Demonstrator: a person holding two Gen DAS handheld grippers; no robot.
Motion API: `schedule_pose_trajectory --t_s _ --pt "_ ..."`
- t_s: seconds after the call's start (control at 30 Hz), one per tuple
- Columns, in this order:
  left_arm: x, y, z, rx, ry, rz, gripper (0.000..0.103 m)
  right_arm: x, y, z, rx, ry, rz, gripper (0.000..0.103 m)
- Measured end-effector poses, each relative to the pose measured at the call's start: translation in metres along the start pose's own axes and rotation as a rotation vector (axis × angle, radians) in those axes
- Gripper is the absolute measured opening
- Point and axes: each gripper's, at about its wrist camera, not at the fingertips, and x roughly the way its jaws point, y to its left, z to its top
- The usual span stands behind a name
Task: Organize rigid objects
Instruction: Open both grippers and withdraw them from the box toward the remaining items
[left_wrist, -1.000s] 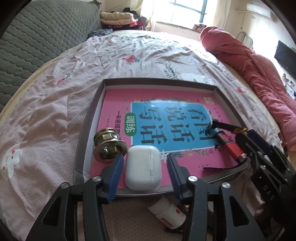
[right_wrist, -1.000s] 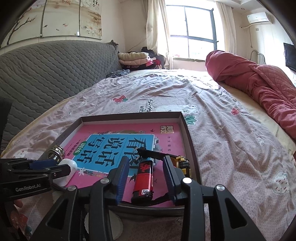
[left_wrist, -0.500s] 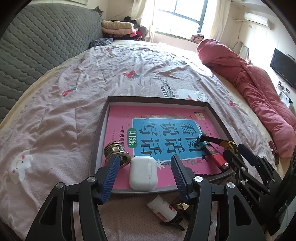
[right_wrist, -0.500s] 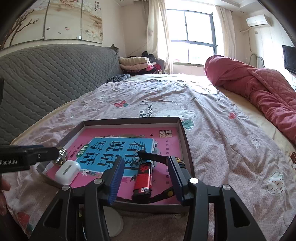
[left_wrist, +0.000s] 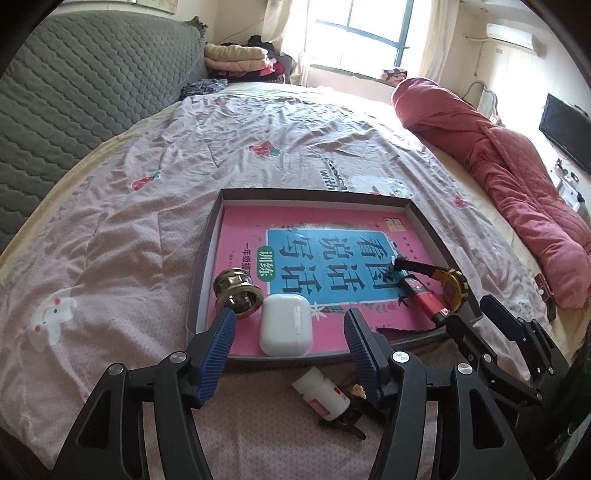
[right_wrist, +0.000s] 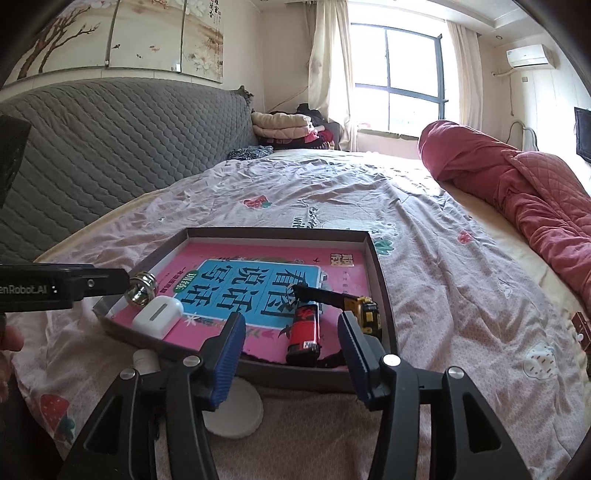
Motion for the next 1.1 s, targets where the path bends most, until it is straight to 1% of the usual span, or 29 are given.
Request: schedule_pose_trajectory --t_s 0.13,0.3,0.37,0.83,1.1 --pt "-0.004 -0.005 -0.003 0.018 -0.006 -0.002 0.063 -0.007 0.001 -0.003 0.009 0.018 -0.01 0.056" --pt "-0.011 -0.009 -0.007 0.03 -0.008 -0.012 0.063 -0.02 0.008 -0.006 0.004 0.014 -0.013 0.056" --pt "-0.014 -0.008 -0.009 0.03 -0.007 -0.012 0.063 -0.025 0.01 -0.006 0.009 0.011 0.0 0.056" --pt "-0.039 0.007 -0.014 0.009 0.001 -0.008 0.063 -0.056 0.032 -0.017 -0.049 0.015 -0.017 0.056" --pt "-0.053 0.008 -0.016 0.012 -0.004 -0.012 0.063 -0.069 0.044 -0.021 -0.069 0.025 -0.009 0.056"
